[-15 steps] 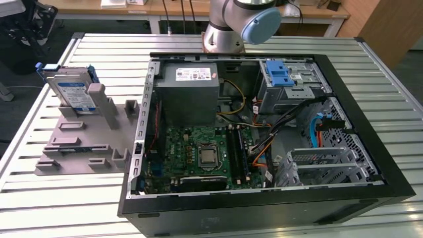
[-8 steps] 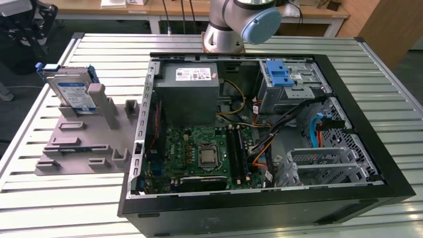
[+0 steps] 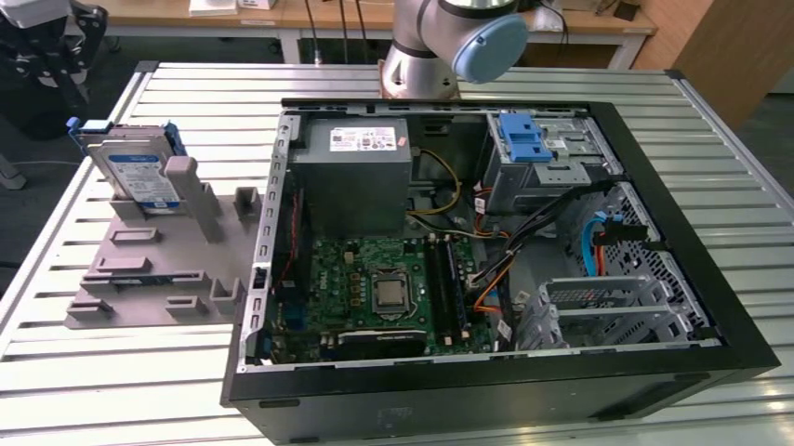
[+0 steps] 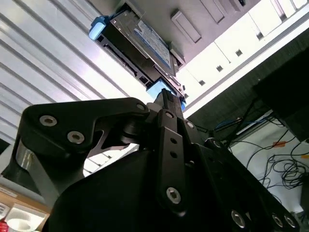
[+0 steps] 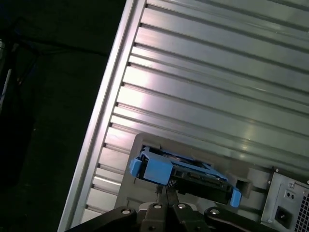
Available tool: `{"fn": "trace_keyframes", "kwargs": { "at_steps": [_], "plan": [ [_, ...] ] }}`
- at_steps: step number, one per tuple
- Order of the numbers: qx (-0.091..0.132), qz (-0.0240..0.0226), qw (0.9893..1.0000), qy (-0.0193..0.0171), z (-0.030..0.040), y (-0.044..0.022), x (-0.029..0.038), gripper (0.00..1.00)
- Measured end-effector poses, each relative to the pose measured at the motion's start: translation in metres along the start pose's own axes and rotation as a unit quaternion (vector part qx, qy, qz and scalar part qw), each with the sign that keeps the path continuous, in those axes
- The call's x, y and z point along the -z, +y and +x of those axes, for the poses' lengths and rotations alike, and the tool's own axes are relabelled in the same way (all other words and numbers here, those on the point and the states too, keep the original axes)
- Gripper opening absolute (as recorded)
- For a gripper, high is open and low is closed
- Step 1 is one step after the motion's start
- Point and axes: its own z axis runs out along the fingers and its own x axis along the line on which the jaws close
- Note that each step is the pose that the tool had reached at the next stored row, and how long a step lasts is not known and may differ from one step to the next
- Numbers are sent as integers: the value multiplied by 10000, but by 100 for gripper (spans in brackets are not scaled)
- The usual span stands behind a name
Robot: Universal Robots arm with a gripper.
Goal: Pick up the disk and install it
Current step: 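Pick up the disk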
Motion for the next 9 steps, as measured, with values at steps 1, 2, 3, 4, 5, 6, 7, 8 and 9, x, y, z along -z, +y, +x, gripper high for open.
{"fn": "trace_keyframes", "kwargs": {
  "at_steps": [1,2,3,4,5,6,7,8,9],
  "plan": [
    [53,0,10000,3,0,0,0,11],
    [113,0,9999,5,0,0,0,11],
    [171,1,9999,8,0,0,0,11],
    [230,1,9997,11,0,0,0,11],
    [292,1,9996,14,0,0,-1,11],
    [354,2,9994,17,0,0,0,11],
    [413,2,9991,20,0,0,0,11],
    [470,2,9989,22,0,0,-1,11],
    [528,2,9986,25,0,0,-1,11]
  ]
}}
